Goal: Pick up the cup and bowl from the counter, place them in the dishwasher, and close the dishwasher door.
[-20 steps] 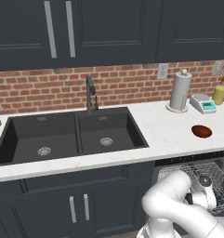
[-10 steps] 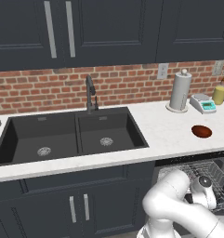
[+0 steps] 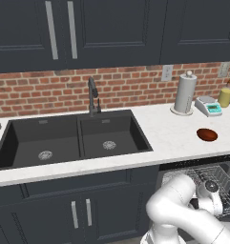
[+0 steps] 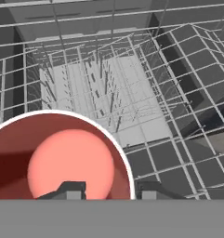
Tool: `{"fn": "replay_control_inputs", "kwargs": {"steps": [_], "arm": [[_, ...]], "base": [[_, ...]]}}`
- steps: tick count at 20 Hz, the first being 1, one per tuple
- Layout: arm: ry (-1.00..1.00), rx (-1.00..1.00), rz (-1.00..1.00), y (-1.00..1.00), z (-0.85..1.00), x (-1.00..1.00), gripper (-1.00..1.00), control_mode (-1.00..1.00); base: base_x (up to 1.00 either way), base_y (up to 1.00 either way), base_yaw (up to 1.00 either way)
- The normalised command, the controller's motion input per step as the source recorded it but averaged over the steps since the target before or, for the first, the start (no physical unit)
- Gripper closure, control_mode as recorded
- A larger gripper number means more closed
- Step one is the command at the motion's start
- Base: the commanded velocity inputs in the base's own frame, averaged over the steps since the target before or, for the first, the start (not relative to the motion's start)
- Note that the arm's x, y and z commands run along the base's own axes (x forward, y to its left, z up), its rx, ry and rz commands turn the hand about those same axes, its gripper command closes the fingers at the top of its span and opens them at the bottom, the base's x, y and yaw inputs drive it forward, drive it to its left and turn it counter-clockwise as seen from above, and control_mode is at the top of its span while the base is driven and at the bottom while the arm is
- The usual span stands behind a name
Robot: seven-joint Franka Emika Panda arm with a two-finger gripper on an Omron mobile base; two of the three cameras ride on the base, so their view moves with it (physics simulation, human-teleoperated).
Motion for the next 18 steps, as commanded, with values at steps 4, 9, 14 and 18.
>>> {"fn": "replay_control_inputs", "kwargs": {"steps": [4, 9, 14, 18], "arm": [[0.00, -0.01, 0.00, 0.00, 0.01, 0.00, -1.00, -1.00], [-0.06, 0.00, 0.00, 0.00, 0.31, 0.00, -1.00, -1.00], [-0.14, 0.00, -0.01, 0.00, 0.61, -0.02, -1.00, -1.00], [0.00, 0.01, 0.00, 0.00, 0.85, -0.15, -1.00, -1.00]], "base": [[0.00, 0.00, 0.00], [0.00, 0.00, 0.00], [0.00, 0.00, 0.00], [0.00, 0.00, 0.00]]}}
